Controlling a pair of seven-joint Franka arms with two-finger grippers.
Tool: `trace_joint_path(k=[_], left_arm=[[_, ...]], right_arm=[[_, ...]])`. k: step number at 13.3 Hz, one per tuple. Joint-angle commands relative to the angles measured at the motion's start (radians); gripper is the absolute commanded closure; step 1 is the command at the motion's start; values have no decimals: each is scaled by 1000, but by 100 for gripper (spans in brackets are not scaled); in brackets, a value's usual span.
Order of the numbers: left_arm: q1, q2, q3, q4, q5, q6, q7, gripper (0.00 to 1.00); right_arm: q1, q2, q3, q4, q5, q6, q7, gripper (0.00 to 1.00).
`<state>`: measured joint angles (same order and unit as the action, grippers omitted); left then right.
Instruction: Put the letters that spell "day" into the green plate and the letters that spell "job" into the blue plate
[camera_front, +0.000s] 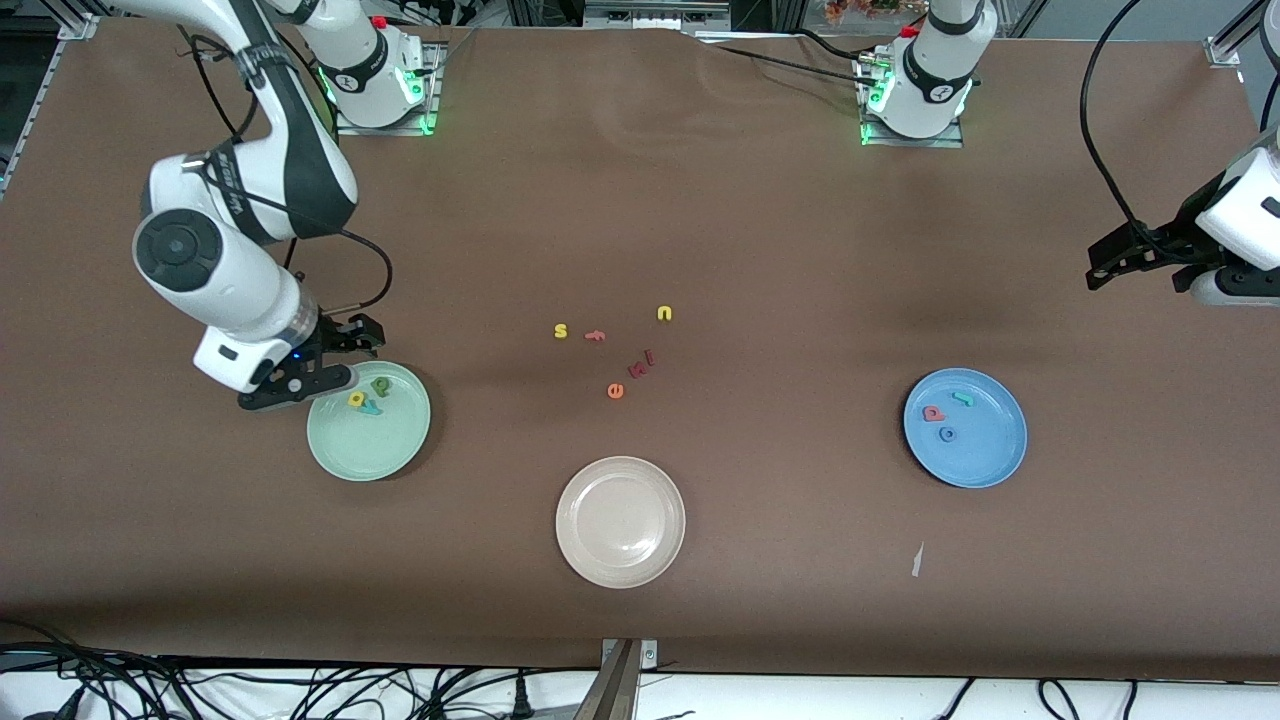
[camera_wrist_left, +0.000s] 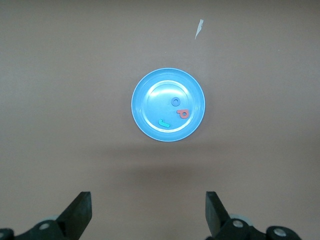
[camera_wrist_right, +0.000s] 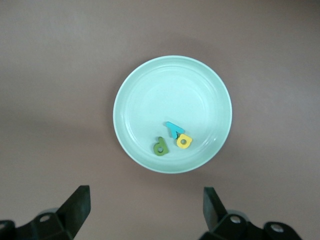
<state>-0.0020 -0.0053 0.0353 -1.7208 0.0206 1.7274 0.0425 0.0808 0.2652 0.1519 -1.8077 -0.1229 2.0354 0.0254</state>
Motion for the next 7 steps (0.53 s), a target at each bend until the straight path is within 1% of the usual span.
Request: trace_joint_path(k=[1, 3, 4, 6, 7], left_arm=[[4, -7, 3, 7, -8, -5, 5, 0], [0, -8, 0, 7, -8, -5, 2, 0], [2, -7, 2, 7, -8, -5, 5, 0], [4, -7, 5, 7, -8, -5, 7, 0], [5, -7, 6, 7, -8, -5, 7, 0]], right_arm=[[-7, -124, 9, 46, 26, -174, 70, 0], [-7, -167, -3, 137, 29, -330, 73, 0], [-6, -188, -29, 171, 35, -383, 73, 0], [-3, -233, -107, 174, 96, -415, 65, 0], [2, -238, -129, 183, 98, -432, 64, 0]])
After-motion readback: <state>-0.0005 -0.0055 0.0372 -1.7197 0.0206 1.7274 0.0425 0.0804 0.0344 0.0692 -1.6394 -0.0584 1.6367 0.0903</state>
